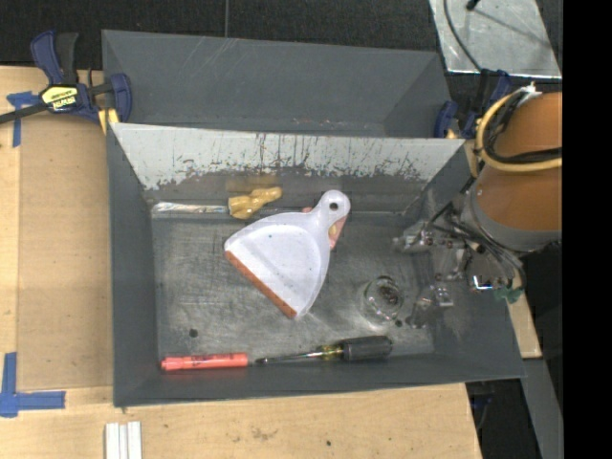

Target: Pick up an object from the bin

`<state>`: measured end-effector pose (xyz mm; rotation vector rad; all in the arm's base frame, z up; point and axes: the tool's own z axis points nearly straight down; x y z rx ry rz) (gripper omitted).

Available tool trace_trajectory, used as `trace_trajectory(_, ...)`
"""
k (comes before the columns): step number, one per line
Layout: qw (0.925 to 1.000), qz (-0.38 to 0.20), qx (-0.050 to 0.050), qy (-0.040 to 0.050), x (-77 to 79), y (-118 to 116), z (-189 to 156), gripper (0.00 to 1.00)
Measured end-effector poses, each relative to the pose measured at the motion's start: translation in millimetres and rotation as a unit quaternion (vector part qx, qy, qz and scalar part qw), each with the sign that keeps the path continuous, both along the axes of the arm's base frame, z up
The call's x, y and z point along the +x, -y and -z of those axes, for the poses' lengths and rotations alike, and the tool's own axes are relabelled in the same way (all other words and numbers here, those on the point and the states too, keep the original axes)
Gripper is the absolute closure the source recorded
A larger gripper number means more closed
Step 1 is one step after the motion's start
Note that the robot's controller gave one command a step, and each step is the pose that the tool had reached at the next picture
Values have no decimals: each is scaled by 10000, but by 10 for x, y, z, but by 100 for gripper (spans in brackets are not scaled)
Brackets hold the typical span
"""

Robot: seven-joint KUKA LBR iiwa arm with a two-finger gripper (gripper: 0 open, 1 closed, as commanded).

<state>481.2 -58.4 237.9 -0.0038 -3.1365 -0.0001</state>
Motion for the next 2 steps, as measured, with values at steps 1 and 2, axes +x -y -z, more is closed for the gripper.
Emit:
trace_trajectory(1,10000,-11,-4,42,15,-3,-39,0)
trace_trajectory(2,9991,-422,-9,66,155,138,681,0)
